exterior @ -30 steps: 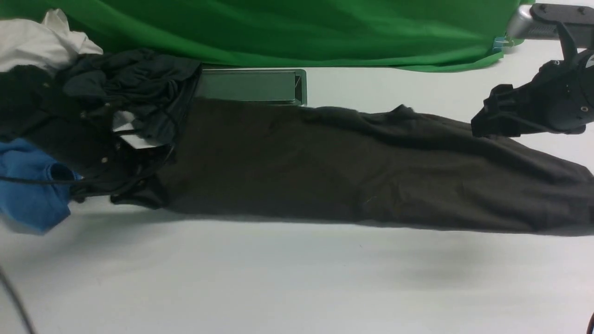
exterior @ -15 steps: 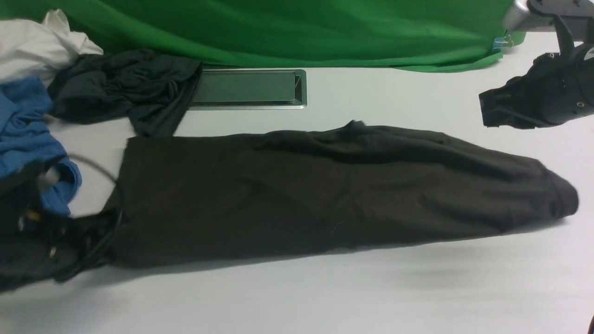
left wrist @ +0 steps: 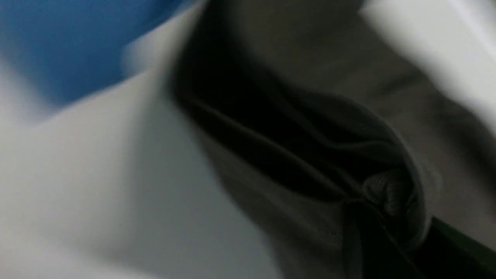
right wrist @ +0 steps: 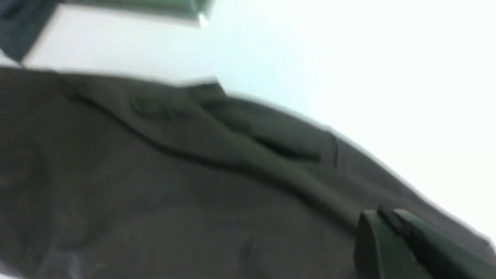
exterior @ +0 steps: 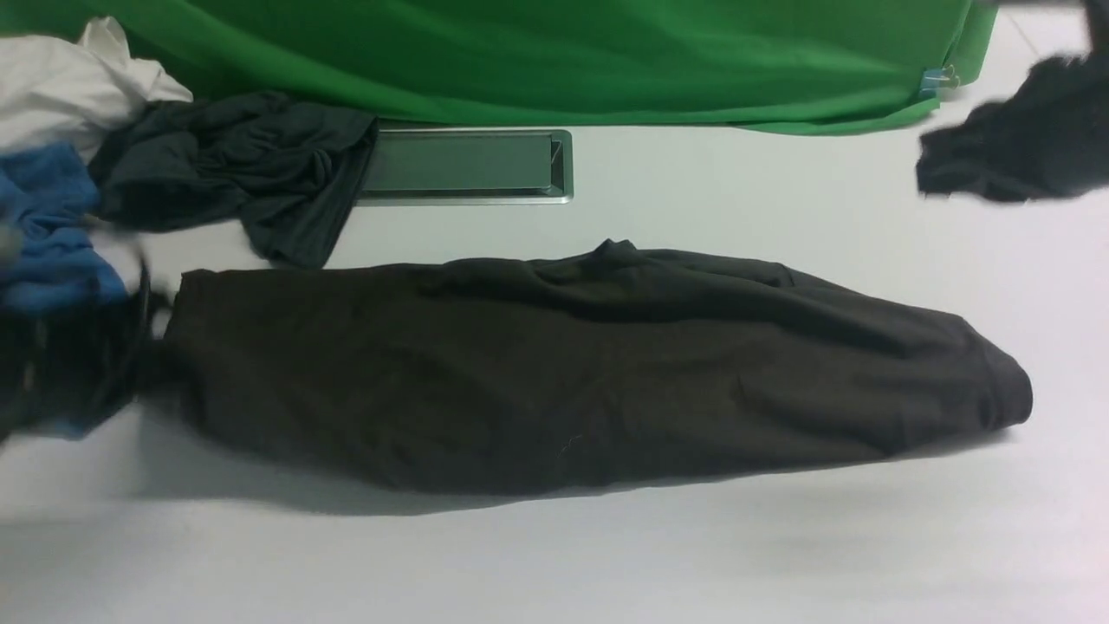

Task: Fold a long-sleeved shirt on a white desktop.
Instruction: 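Fold the garment over onto itself on the table with the left gripper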

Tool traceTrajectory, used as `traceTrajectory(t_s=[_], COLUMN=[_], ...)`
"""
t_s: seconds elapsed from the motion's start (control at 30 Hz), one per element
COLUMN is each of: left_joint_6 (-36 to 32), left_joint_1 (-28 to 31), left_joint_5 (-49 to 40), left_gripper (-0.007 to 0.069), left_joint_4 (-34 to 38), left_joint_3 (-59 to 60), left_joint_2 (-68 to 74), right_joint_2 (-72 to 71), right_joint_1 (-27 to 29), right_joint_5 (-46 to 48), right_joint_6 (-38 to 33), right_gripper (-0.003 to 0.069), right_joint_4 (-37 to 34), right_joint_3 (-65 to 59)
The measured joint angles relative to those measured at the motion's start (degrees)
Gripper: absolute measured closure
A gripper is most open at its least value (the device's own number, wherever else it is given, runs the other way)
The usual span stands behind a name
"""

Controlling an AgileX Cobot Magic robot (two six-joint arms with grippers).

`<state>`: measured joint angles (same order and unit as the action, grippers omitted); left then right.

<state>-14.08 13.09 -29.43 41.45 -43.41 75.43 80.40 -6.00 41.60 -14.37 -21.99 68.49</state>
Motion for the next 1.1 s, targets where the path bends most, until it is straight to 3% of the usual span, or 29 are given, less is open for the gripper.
traceTrajectory(t_s=[0.1,0.27,0.3,0.33,0.37,0.4,0.53,0.63,0.73,0.9,0.93,1.0,1.1], left_joint_6=[-1.8,-1.9,-1.8,-1.8,-1.8,-1.8,-1.7,-1.7,-1.7,-1.6,-1.6,-2.0,-1.6], left_joint_1=[-6.4,-29.0,-29.0,-35.6,-37.3,-43.3,-55.3,-60.0,-62.0,-61.8,-61.7,-61.4,-60.2], left_joint_5=[-0.4,3.7,3.9,4.3,4.4,4.3,4.6,5.6,5.8,5.1,4.8,2.0,-2.5], left_gripper=[0.0565,0.0565,0.0565,0.0565,0.0565,0.0565,0.0551,0.0519,0.0437,0.0188,0.0176,0.0026,-0.0049], left_joint_4=[2.4,4.2,4.2,4.5,4.6,4.8,3.8,2.2,1.6,0.7,0.5,-1.7,-8.6], left_joint_3=[-7.1,-25.1,-25.8,-30.8,-33.0,-38.7,-51.1,-57.6,-61.5,-62.5,-62.5,-62.6,-62.6], left_joint_2=[0.3,8.4,9.0,13.4,15.6,21.7,36.8,45.5,51.6,54.2,54.2,52.3,48.5], right_joint_2=[-2.6,-7.2,-7.3,-8.4,-8.8,-10.2,-12.1,-12.6,-12.6,-12.6,-12.6,-12.6,-12.6], right_joint_1=[0.0,0.0,0.0,0.0,0.0,0.0,0.0,0.0,0.0,0.0,0.0,0.0,-0.6], right_joint_5=[0.0,0.6,0.7,1.1,1.3,1.8,2.0,2.6,3.9,4.4,4.4,4.0,3.0], right_joint_6=[-0.2,-0.2,-0.2,-0.2,-0.2,-0.2,0.0,0.1,0.1,0.2,0.2,0.3,1.2], right_gripper=[0.0624,0.0608,0.0608,0.0604,0.0603,0.0600,0.0588,0.0580,0.0572,0.0559,0.0559,0.0551,0.0543], right_joint_4=[0.0,0.0,0.0,0.0,0.0,0.1,2.8,3.6,3.9,4.0,4.0,4.0,4.0], right_joint_3=[1.0,1.5,1.5,1.5,1.5,1.5,1.5,1.5,1.5,1.5,1.5,1.5,1.5])
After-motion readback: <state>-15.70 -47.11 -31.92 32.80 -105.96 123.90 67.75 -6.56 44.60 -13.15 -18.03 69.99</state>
